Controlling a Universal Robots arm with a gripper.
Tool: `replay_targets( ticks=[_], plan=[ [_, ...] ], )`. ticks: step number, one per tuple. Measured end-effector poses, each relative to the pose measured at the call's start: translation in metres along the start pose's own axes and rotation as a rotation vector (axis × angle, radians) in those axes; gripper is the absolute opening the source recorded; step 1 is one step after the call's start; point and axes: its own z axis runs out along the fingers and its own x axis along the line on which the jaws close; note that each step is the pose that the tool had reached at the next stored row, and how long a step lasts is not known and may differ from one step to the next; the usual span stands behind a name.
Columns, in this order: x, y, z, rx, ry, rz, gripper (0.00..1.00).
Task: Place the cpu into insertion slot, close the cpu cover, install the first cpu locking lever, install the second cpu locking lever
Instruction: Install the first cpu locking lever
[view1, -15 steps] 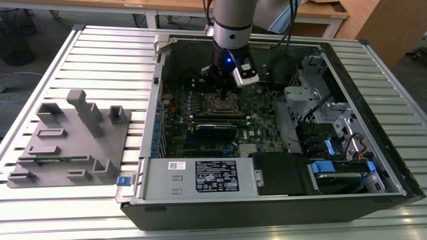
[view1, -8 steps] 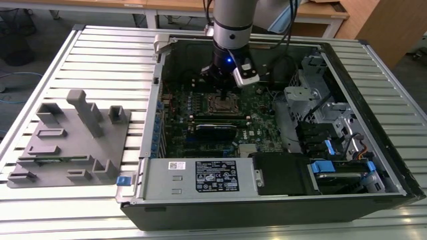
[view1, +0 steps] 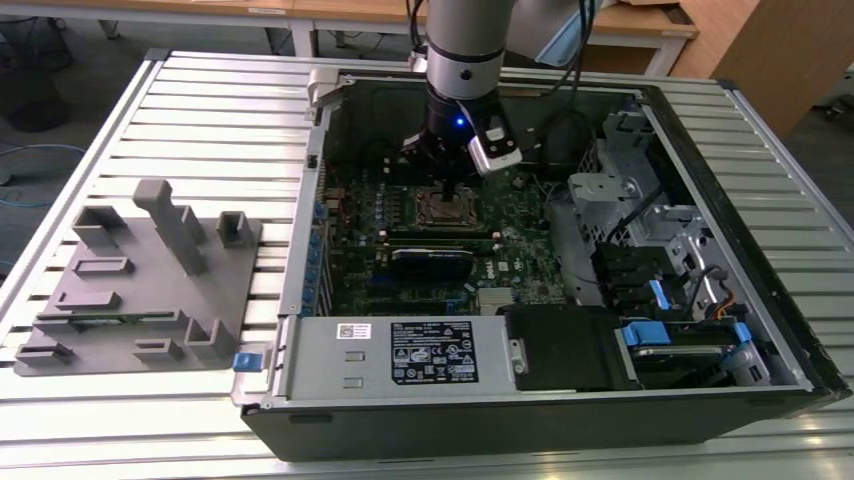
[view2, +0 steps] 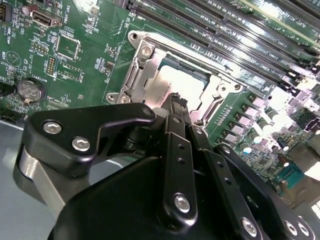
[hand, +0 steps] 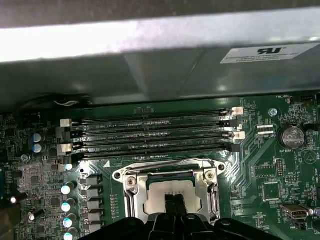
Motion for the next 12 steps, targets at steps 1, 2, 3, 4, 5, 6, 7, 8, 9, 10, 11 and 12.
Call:
replay_targets(
  ticks=[1,2,3,4,5,6,7,8,9,10,11,12],
  plan=[
    [0.0,0.0,0.0,0.0,0.0,0.0,0.11],
    [0.0,-0.0001,0.0,0.0001,0.0,0.0,0.11],
    [0.0,-0.0001,-0.0005,0.0002,0.0001,0.0,0.11],
    [0.0,-0.0001,-0.0015,0.0002,0.0001,0.0,0.11],
    [-0.0001,0.0,-0.0029,0.0003,0.0001,0.0,0.11],
    [-0.0001,0.0,-0.0041,0.001,0.0005,0.0,0.11],
    [-0.0002,0.0001,-0.005,0.0028,0.0009,0.0,0.11],
    [-0.0003,0.0002,-0.0054,0.0059,0.0017,0.0,0.11],
    [-0.0002,0.0001,-0.0058,0.0119,0.0035,-0.001,0.11],
    [-0.0002,0.0001,-0.006,0.0189,0.0049,-0.001,0.11],
    [-0.0002,0.0001,-0.006,0.0219,0.0051,-0.001,0.11],
    [-0.0002,0.0001,-0.006,0.022,0.0052,-0.001,0.11]
  ],
)
